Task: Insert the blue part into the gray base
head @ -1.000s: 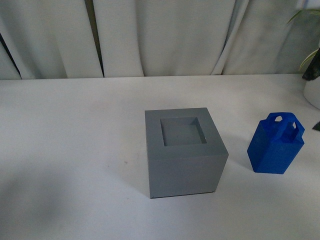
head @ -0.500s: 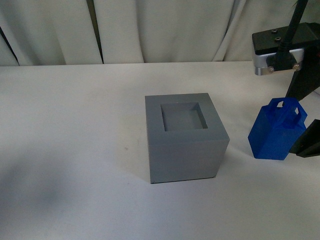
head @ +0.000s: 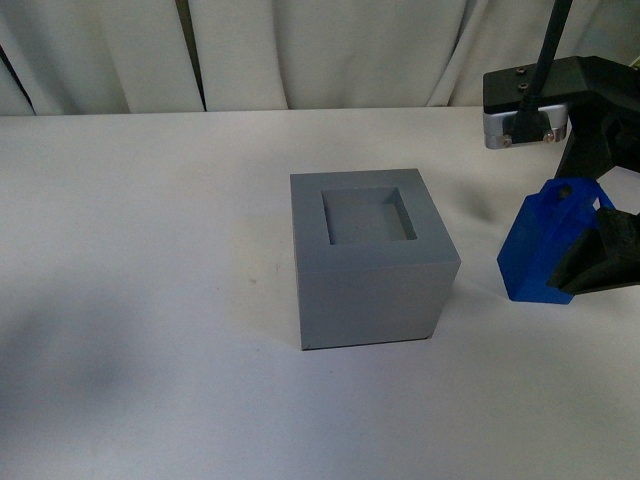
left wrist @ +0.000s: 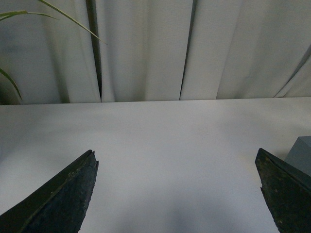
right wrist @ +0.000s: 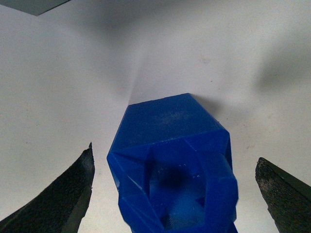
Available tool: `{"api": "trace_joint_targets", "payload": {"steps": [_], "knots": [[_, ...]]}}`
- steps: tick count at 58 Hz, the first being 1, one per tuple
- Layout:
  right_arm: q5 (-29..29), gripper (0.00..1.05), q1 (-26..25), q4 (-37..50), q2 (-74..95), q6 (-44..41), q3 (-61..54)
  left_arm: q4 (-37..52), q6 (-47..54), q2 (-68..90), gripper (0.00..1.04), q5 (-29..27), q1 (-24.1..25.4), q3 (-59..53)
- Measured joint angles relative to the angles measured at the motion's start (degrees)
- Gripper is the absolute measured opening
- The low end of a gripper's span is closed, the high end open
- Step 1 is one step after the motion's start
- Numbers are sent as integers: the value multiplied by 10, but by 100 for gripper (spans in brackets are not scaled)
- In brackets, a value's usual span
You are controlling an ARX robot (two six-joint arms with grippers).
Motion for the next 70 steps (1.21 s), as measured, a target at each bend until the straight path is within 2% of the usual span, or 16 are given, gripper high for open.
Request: {"api": "trace_joint_targets", "payload": {"steps": [7, 11, 13, 18, 38, 55, 70], "knots": [[0, 79, 1, -1, 0, 0, 0, 0, 0, 0, 99, 0, 0, 0], [0, 68, 1, -5, 0, 0, 0, 0, 0, 0, 99, 0, 0, 0], [0, 59, 2, -9, 0, -1, 0, 0, 0, 0, 99, 0, 0, 0], [-4, 48, 2, -16, 0, -1, 3, 0, 0, 0, 99, 0, 0, 0], [-33, 47, 13, -67, -23, 2, 66, 0, 0, 0, 99, 0, 0, 0], [-64, 47, 50, -119, -47, 7, 144, 0, 0, 0, 99, 0, 0, 0], [-75, 47, 92, -133, -48, 21, 161, 0, 0, 0, 99, 0, 0, 0]]}}
